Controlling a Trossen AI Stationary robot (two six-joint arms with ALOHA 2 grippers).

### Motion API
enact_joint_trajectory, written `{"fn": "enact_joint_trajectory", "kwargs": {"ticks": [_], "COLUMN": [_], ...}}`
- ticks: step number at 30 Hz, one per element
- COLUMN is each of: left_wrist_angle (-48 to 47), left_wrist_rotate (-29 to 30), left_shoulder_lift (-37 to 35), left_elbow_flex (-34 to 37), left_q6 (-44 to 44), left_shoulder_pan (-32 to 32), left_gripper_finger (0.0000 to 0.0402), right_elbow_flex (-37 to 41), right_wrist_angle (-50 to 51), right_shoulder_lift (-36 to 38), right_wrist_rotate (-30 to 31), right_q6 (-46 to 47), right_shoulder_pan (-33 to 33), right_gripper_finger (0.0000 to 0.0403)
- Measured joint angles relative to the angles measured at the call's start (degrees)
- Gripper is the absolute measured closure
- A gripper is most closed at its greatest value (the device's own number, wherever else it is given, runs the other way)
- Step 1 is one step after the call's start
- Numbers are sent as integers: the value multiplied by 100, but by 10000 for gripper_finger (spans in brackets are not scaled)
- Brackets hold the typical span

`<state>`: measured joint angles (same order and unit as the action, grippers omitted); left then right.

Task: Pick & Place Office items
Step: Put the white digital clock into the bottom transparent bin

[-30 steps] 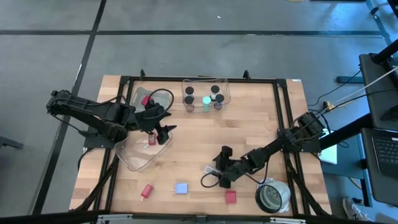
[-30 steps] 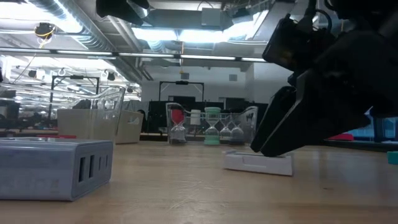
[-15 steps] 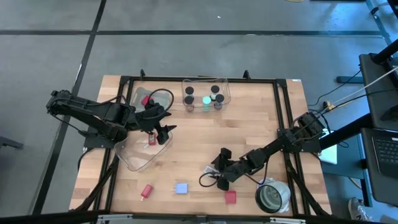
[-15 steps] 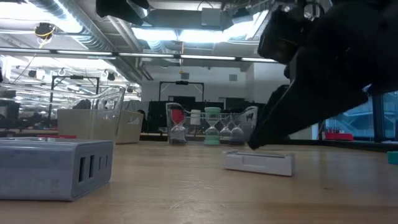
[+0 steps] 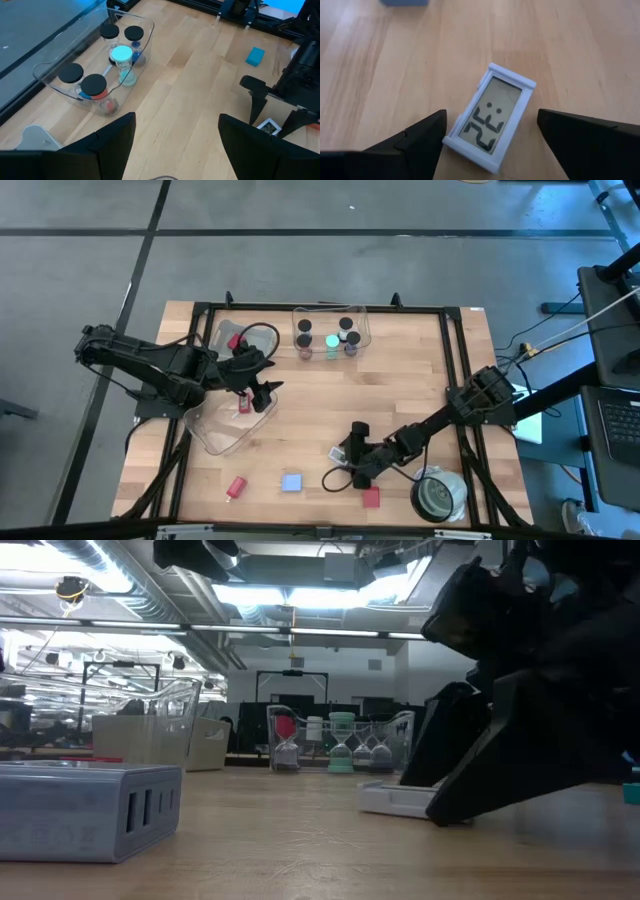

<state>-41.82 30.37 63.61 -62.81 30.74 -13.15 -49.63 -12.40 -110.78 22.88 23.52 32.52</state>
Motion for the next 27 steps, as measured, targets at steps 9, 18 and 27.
{"fn": "enact_joint_trajectory", "kwargs": {"ticks": [9, 18, 27], "left_wrist_angle": [-2, 0, 88], "left_wrist_rotate": [0, -2, 24], "left_shoulder_lift": [0, 0, 2], "left_elbow_flex": [0, 0, 0], "left_q6": [0, 61, 767], "left_shoulder_pan": [0, 0, 0], "left_gripper_finger": [121, 121, 121], "right_elbow_flex": [-7, -6, 28], "right_wrist_angle": [92, 271, 542], "right_shoulder_lift": [4, 90, 946], "right_wrist_rotate": [-316, -517, 79], "right_q6": [34, 716, 162], "right_shoulder_pan": [-116, -188, -267], "right_gripper_finger": [157, 248, 248]}}
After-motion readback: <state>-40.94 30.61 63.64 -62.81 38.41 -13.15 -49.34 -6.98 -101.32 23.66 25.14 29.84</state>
